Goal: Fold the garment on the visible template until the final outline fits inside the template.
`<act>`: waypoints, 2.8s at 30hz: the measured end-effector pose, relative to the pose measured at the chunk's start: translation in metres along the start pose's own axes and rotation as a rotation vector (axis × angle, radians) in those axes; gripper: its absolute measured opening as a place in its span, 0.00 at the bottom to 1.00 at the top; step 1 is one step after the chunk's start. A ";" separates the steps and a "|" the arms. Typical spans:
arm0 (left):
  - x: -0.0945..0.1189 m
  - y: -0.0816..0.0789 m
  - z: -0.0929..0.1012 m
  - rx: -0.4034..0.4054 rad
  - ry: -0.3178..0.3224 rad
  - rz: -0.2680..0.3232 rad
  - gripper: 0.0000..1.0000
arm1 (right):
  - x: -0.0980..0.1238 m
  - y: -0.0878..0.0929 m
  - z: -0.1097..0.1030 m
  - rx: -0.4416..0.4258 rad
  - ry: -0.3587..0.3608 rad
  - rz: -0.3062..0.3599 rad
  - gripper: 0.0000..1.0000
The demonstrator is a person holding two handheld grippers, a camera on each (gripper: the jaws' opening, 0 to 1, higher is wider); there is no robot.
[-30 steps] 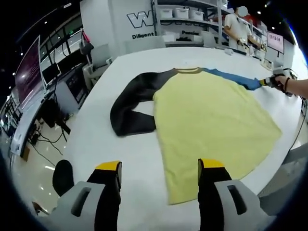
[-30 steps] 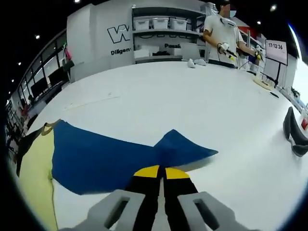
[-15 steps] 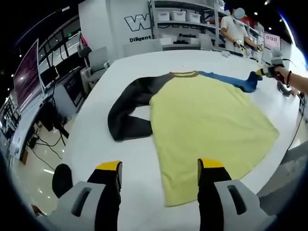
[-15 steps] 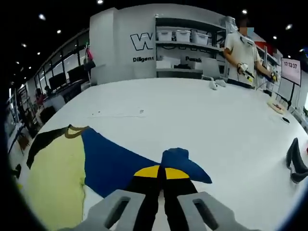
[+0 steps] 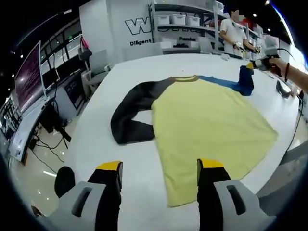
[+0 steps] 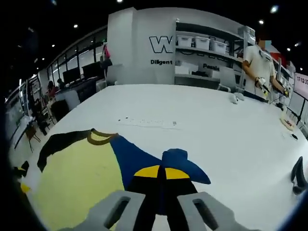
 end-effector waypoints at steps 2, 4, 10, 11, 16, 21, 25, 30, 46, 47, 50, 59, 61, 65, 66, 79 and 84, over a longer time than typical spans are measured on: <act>0.001 0.000 -0.001 -0.003 -0.004 0.002 0.62 | -0.001 -0.006 -0.019 -0.005 -0.021 0.008 0.00; 0.002 -0.001 -0.001 0.003 -0.006 0.008 0.62 | -0.003 -0.009 -0.032 -0.010 -0.035 0.008 0.00; 0.004 -0.003 0.000 0.000 0.005 0.013 0.62 | -0.010 -0.012 -0.080 -0.054 -0.087 0.009 0.00; 0.003 -0.003 0.000 -0.001 0.008 0.016 0.62 | -0.013 -0.012 -0.094 -0.059 -0.100 0.004 0.00; 0.004 -0.005 -0.004 -0.022 0.010 0.014 0.62 | -0.019 -0.012 -0.128 -0.051 -0.122 0.006 0.00; 0.011 -0.016 -0.010 -0.012 0.005 0.064 0.55 | -0.026 -0.012 -0.165 0.035 -0.152 0.019 0.00; 0.014 -0.023 -0.010 0.011 0.023 0.116 0.56 | -0.029 -0.005 -0.181 0.072 -0.157 -0.005 0.00; 0.014 -0.025 -0.008 -0.022 0.035 0.122 0.57 | -0.033 0.002 -0.205 0.111 -0.168 -0.025 0.00; 0.019 -0.029 -0.016 -0.036 0.016 0.153 0.55 | -0.059 0.060 -0.242 0.204 -0.183 -0.124 0.00; 0.018 -0.028 -0.017 -0.035 0.017 0.153 0.55 | -0.059 0.064 -0.243 0.220 -0.195 -0.129 0.00; 0.017 -0.025 -0.016 -0.032 0.024 0.137 0.57 | -0.061 0.075 -0.248 0.274 -0.236 -0.153 0.00; 0.013 -0.022 -0.009 -0.013 0.057 0.108 0.61 | -0.050 0.068 -0.253 0.246 -0.361 -0.093 0.24; 0.013 -0.023 -0.006 -0.006 0.069 0.107 0.65 | -0.044 0.064 -0.246 0.242 -0.369 -0.083 0.29; 0.011 -0.027 0.000 -0.014 0.095 0.106 0.73 | -0.037 0.054 -0.226 0.201 -0.370 -0.043 0.30; 0.011 -0.028 0.003 -0.017 0.103 0.106 0.74 | -0.038 0.052 -0.217 0.181 -0.358 -0.042 0.30; 0.013 -0.027 0.005 -0.048 0.123 0.090 0.74 | -0.055 0.073 -0.170 0.290 -0.373 -0.061 0.23; 0.014 -0.025 0.001 -0.054 0.113 0.082 0.72 | -0.065 0.073 -0.167 0.422 -0.406 -0.013 0.20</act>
Point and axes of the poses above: the point that each gripper's makers call its tool centre point, and the gripper's own axes: x roughly backward along the fingers, z roughly to its right, y roughly out of its underside, the point moved 3 cm from there along x, roughly backward along the fingers, and after that the axes turned 8 degrees about y, right-handed, at the moved point
